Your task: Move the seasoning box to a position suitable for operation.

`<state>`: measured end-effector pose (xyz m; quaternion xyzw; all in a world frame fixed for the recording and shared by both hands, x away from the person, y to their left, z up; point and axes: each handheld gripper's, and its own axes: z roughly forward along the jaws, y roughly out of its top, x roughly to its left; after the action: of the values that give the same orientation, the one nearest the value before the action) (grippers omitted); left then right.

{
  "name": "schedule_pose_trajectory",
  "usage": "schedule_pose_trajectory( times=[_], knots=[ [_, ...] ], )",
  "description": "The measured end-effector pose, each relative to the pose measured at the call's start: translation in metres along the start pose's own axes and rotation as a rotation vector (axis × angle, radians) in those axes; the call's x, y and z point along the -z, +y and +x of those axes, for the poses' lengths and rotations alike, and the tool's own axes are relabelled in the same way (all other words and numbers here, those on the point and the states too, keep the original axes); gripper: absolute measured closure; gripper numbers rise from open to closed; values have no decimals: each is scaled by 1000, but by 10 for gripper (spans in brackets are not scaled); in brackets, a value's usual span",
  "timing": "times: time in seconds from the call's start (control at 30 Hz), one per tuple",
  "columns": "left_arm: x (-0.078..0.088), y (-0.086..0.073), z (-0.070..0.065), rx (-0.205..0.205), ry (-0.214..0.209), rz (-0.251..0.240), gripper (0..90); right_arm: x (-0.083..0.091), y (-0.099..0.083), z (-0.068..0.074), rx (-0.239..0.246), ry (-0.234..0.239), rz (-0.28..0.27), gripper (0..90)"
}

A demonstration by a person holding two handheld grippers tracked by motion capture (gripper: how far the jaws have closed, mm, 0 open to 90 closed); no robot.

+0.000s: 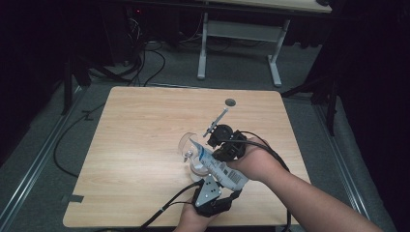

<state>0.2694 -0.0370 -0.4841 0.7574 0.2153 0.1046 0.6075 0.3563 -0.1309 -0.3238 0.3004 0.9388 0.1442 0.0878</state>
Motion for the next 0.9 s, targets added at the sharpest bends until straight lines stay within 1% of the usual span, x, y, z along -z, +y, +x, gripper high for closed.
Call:
schedule_pose_trajectory(
  times=[0.1, 0.27, 0.57, 0.9],
  knots=[
    [0, 0, 0, 1, -1, -2, 572, 0, 0, 0, -1, -2, -2, 896],
    [0, 0, -1, -9, -1, 0, 565, 0, 0, 1, -4, -2, 0, 896],
    [0, 0, -1, -10, 4, -2, 569, 0, 0, 1, -4, -3, -6, 896],
    [0, 1, -1, -14, -3, -1, 573, 1, -2, 0, -10, -6, -8, 896]
  ],
)
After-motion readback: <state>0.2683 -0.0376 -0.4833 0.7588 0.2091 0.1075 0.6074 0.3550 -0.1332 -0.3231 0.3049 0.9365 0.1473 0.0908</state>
